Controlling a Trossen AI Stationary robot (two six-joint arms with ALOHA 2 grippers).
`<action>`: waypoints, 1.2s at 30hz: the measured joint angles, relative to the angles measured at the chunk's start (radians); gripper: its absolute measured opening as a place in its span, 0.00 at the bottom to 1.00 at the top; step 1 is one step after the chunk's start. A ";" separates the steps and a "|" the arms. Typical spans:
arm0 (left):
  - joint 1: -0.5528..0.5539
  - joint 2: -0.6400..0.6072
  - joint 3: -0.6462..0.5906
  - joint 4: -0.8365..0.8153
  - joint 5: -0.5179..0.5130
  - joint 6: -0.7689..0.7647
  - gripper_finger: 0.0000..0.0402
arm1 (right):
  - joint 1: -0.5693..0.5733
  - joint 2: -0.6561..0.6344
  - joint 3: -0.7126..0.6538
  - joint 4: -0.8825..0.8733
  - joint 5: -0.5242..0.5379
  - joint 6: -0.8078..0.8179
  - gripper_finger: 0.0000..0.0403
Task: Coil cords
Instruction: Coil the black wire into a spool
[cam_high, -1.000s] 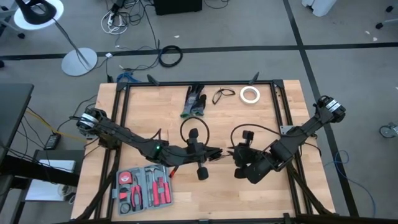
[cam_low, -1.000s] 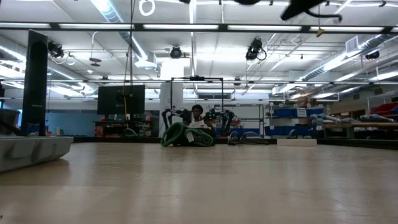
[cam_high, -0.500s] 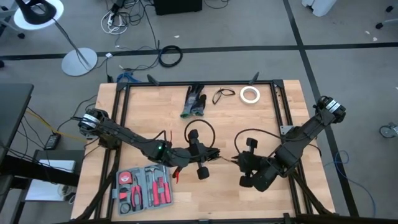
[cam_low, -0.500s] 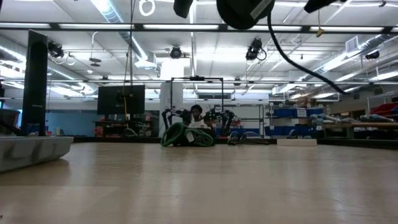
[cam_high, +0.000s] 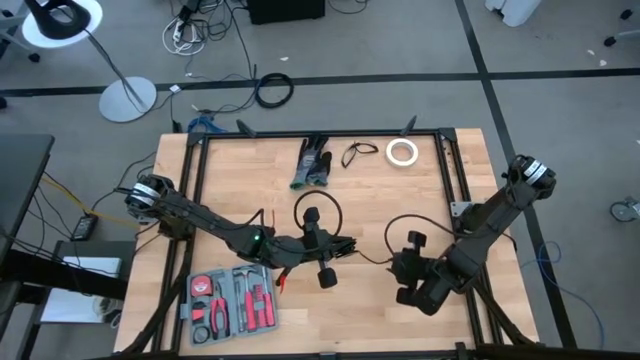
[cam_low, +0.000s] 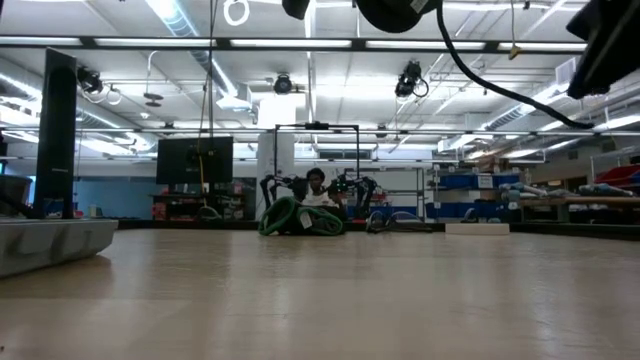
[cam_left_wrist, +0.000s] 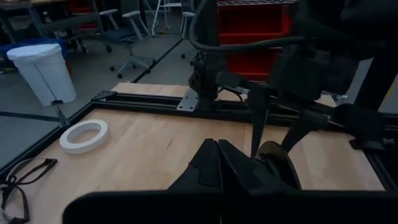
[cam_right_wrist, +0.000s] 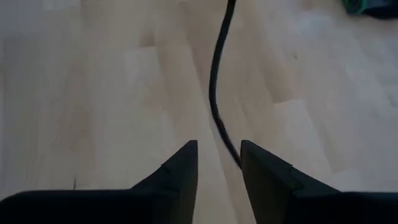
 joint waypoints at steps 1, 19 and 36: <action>0.000 0.000 0.000 0.000 0.000 0.000 0.00 | 0.008 0.000 -0.007 0.001 0.000 0.006 0.30; 0.000 0.000 0.000 0.009 0.005 0.000 0.00 | 0.031 0.002 -0.084 0.067 0.093 -0.172 0.34; 0.000 0.000 0.000 0.040 0.006 0.006 0.00 | -0.023 0.002 -0.099 0.103 0.055 -0.301 0.33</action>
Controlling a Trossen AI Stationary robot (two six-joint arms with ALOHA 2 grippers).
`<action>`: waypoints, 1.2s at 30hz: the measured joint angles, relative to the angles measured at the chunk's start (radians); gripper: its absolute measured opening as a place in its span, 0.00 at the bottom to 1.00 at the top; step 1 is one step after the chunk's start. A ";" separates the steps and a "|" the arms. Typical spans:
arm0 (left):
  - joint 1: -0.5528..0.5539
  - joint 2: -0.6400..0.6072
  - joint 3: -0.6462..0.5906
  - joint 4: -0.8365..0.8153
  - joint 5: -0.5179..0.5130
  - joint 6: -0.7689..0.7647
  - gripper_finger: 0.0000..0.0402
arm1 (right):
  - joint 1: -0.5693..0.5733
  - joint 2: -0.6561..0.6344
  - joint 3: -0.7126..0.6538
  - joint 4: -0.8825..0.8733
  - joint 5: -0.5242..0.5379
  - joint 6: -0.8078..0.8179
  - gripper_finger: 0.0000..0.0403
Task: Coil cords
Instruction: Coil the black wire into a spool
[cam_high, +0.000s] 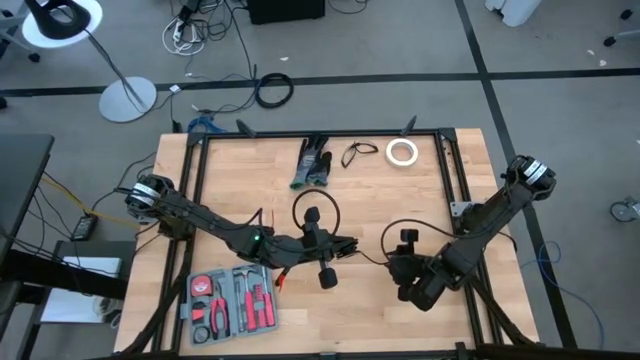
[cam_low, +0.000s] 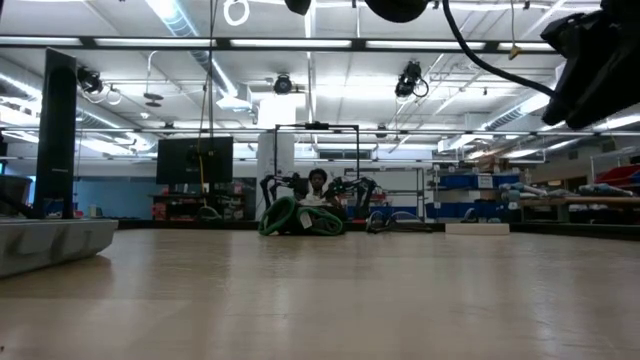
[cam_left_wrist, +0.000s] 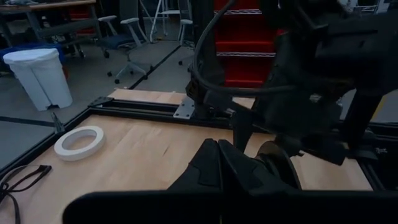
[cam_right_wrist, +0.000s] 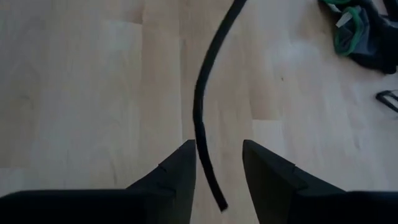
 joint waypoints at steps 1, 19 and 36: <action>0.000 0.000 0.000 0.003 0.000 0.000 0.00 | -0.002 0.000 -0.007 0.003 0.000 0.000 0.32; 0.000 0.000 0.000 0.008 0.000 0.006 0.00 | -0.005 0.001 -0.044 0.062 -0.025 0.080 0.01; 0.001 -0.001 0.000 0.115 0.000 0.043 0.00 | -0.104 -0.002 -0.042 0.272 0.017 -0.045 0.00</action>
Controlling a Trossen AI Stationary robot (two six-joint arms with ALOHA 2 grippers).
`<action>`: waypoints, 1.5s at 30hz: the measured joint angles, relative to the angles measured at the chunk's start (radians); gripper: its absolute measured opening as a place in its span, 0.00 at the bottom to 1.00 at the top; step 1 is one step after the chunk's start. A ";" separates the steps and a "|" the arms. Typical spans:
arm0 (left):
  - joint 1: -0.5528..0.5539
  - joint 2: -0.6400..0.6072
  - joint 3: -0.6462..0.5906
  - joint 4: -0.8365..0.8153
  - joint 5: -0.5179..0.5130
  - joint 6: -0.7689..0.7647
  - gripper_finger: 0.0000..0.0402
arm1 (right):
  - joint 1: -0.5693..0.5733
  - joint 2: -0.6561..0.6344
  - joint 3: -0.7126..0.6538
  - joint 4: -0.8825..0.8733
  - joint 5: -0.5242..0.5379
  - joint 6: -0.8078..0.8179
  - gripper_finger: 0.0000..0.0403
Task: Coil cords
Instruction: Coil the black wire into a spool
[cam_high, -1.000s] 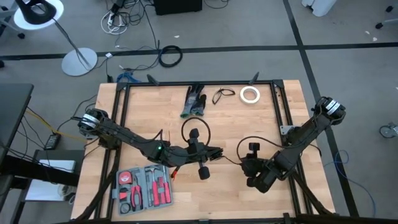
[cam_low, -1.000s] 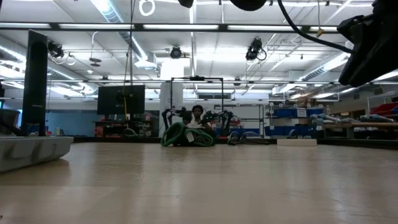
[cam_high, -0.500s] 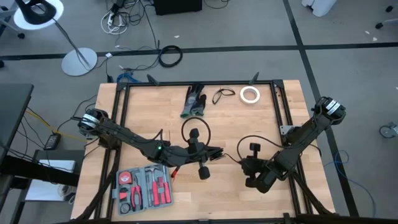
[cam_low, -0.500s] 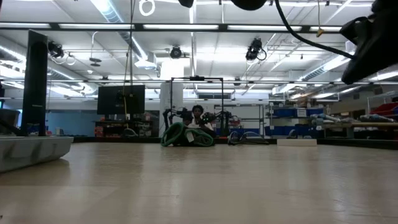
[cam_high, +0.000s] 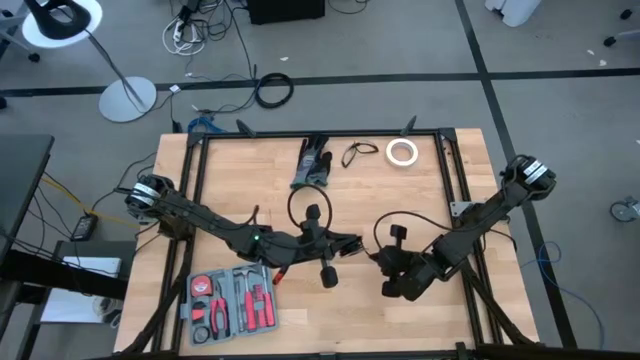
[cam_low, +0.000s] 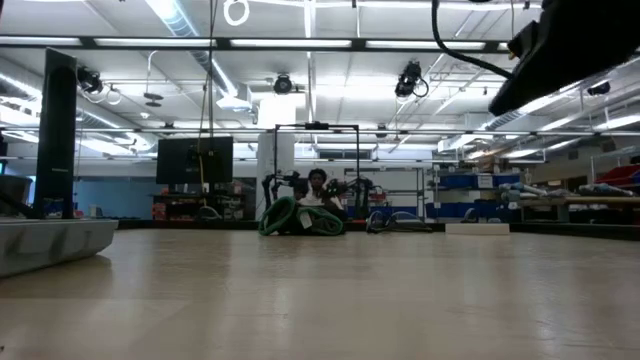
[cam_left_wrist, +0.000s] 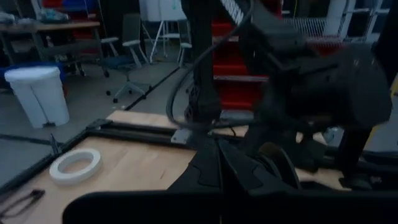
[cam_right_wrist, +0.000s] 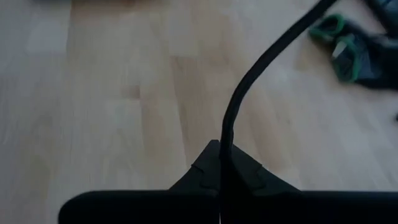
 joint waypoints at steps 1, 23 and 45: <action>0.000 0.000 0.000 0.017 0.000 0.013 0.00 | -0.001 0.006 0.000 0.024 0.010 -0.010 0.00; 0.066 0.077 0.000 0.144 -0.103 0.041 0.00 | -0.018 0.068 0.070 0.460 0.138 -0.331 0.00; 0.062 0.077 0.000 -0.057 -0.027 -0.008 0.00 | -0.044 0.065 0.251 0.112 0.140 -0.364 0.00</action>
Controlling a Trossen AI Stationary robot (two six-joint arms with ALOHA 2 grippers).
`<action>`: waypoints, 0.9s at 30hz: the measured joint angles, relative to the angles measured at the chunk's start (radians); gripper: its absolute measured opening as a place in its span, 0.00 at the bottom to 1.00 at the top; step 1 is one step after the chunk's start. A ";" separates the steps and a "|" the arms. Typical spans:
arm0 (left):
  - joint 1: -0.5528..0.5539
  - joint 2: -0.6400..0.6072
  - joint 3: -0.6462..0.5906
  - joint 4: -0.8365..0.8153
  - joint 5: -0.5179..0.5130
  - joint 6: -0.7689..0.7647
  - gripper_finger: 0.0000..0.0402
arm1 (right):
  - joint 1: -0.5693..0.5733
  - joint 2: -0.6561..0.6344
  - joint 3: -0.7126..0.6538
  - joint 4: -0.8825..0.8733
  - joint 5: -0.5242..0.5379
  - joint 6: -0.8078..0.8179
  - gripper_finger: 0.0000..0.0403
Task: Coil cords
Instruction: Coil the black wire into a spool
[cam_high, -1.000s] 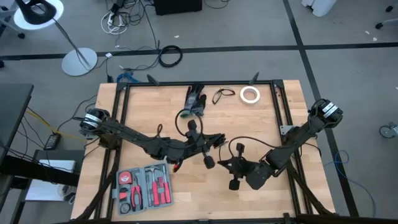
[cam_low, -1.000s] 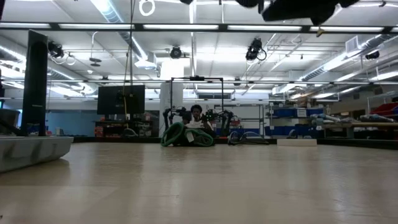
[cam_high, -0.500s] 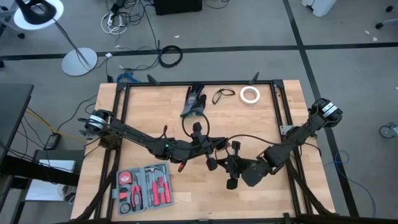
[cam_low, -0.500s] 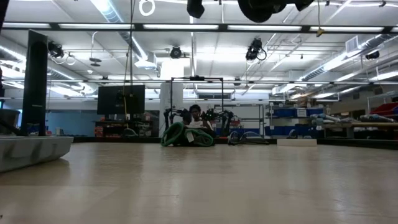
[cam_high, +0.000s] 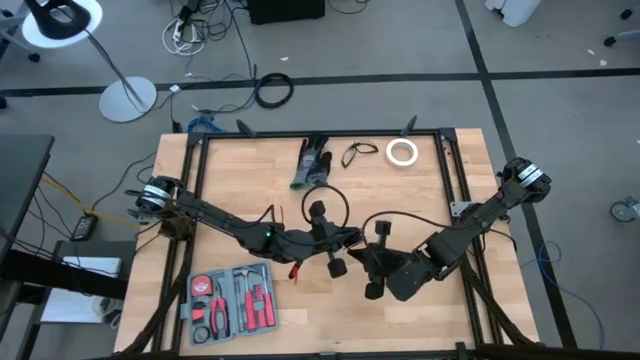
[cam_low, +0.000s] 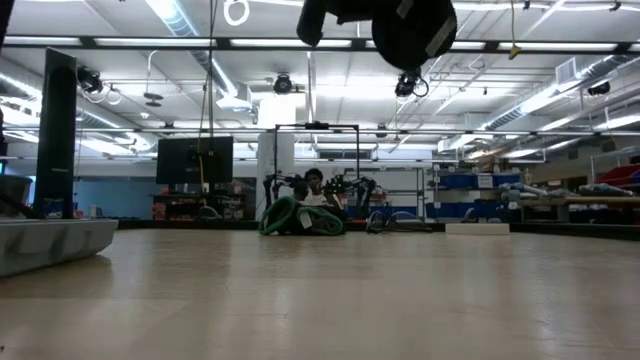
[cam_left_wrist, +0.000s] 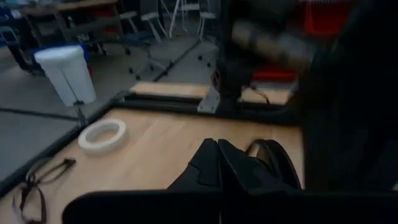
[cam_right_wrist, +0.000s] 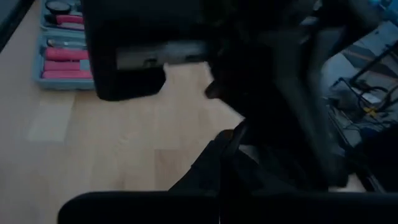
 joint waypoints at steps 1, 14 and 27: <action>-0.002 0.000 0.000 -0.021 0.004 -0.009 0.00 | 0.004 -0.001 0.014 -0.034 0.006 0.015 0.00; -0.011 -0.007 0.001 -0.124 0.126 -0.071 0.00 | 0.038 -0.005 0.131 -0.441 -0.025 0.251 0.00; -0.015 -0.026 0.000 -0.053 0.166 -0.079 0.00 | 0.023 0.003 0.118 -0.575 -0.060 0.373 0.00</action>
